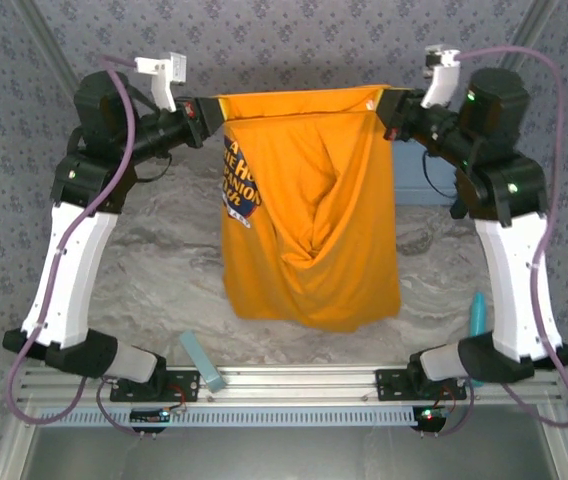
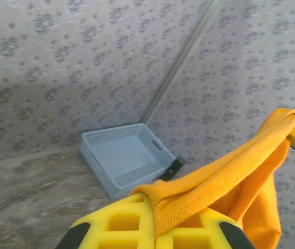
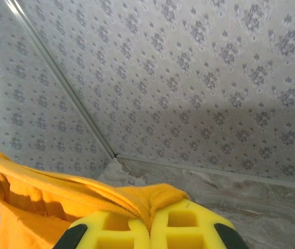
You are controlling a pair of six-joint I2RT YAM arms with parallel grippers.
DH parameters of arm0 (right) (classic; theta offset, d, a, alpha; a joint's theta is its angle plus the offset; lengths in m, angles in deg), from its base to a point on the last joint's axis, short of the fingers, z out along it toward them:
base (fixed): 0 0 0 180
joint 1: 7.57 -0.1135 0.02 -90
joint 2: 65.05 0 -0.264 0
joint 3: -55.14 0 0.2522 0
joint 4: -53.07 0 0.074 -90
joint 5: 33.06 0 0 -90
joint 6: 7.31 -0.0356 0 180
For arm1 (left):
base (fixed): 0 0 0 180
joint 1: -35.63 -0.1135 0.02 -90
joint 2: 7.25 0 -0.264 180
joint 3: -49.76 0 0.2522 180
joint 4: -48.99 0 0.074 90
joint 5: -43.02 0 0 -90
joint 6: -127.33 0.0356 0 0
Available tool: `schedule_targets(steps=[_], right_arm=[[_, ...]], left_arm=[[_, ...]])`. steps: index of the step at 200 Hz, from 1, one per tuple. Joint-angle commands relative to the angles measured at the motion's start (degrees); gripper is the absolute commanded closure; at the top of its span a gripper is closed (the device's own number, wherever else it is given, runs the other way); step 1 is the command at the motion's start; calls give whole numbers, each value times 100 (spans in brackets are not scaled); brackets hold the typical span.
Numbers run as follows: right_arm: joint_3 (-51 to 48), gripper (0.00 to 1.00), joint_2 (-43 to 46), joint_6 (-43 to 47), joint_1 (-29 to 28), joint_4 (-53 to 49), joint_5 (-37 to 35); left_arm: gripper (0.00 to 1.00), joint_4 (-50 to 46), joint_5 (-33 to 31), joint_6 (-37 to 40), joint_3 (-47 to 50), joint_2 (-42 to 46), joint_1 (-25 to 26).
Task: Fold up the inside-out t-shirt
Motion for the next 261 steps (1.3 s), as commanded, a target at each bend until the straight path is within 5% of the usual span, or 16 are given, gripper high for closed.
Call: schedule_targets(steps=[1, 66, 90, 110, 138, 176, 199, 213, 228, 261], right_arm=[[633, 100, -847, -202, 284, 108, -561], [4402, 100, -3652, -691, 484, -450, -130], [4439, 100, -3530, -536, 488, -263, -36], [3894, 100, -2965, -60, 310, -402, -333], [1354, 100, -1479, 490, -17, 132, -777], [-3630, 100, 894, 190, -388, 1809, -1305], [-6243, 100, 1705, -200, -893, 2253, -1571], [-7515, 85, 2044, -536, -1313, 2367, -1796], [-8565, 63, 2417, -1108, -1827, 2346, -2161], [-9408, 57, 3106, -1669, -2220, 1616, -2498]], left_arm=[[100, -190, -602, 281, -566, -497, -452], [100, -835, -1873, 1447, -2962, -2341, -498], [100, -1215, -1690, 1535, -3986, -2702, -498], [100, -1363, -1589, 1533, -3902, -2402, -449], [100, -1070, -1855, 1737, -1958, -1163, -203], [100, 1260, -2115, 1369, 3897, 1452, 443], [94, 2223, -2217, 524, 6442, 2311, 1046], [86, 2645, -2329, -175, 7485, 2447, 1431], [59, 2934, -2483, -1148, 8309, 2518, 1664], [49, 2644, -1972, -1554, 8870, 2989, 1756]])
